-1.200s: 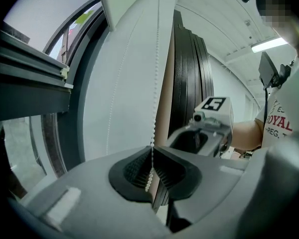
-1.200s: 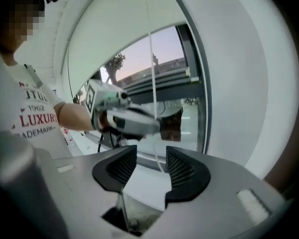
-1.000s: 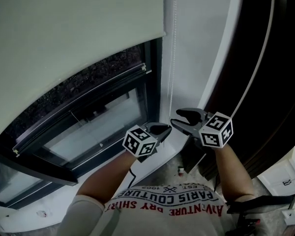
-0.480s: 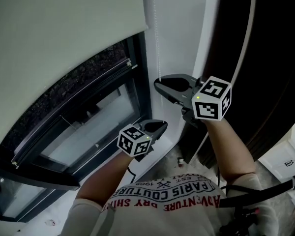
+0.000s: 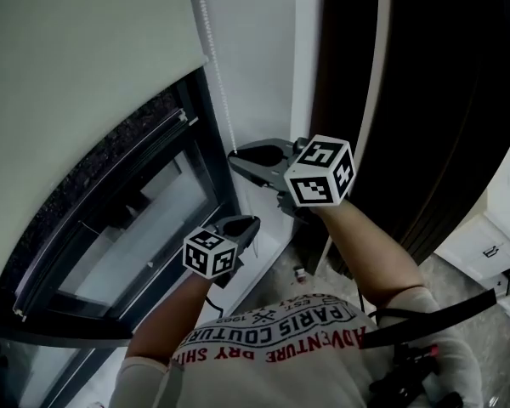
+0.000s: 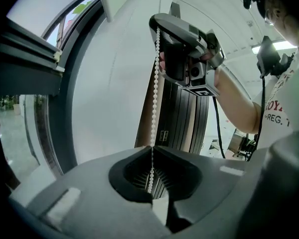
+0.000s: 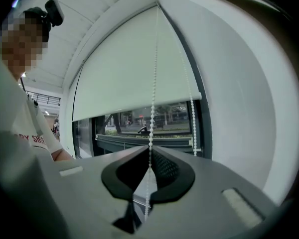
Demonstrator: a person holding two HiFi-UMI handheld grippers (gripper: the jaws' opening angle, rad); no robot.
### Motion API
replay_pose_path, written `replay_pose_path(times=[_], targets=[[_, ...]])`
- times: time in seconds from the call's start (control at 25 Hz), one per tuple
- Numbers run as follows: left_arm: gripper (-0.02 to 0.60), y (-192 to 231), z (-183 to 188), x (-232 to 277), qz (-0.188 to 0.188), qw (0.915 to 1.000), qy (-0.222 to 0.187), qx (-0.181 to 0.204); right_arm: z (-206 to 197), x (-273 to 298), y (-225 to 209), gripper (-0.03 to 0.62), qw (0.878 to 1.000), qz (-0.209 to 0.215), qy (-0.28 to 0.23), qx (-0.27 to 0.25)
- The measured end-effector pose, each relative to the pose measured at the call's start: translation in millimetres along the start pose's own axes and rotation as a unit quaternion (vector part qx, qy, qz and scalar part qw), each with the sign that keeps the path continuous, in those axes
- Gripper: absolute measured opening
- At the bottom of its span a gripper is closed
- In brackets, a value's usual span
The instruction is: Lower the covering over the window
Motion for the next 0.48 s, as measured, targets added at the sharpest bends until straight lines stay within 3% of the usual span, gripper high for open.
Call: replay_pose_path(times=[0.2, 0.36, 0.48], targets=[[0.012, 6, -40, -1, 0.012, 0.9989, 0.043, -0.012, -41, 2, 9, 0.017, 0.999, 0.002, 0.036, 0.007], [0.012, 11, -68, -6, 0.016, 0.9975, 0.051, -0.046, -70, 2, 15, 0.015, 0.999, 0.005, 0.039, 0.032], [0.014, 11, -84, -9, 0.016, 0.9966, 0.066, -0.046, -86, 4, 22, 0.015, 0.998, 0.011, 0.059, 0.024]])
Point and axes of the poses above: the fingertips, and each gripper's own axes: x forward along the fingers, y to its left, z out of its top, the point moved 6 cm from there along -x, backward along the fingers, and after that the axes turned 8 degrees about -y, right-handed, at the moved point
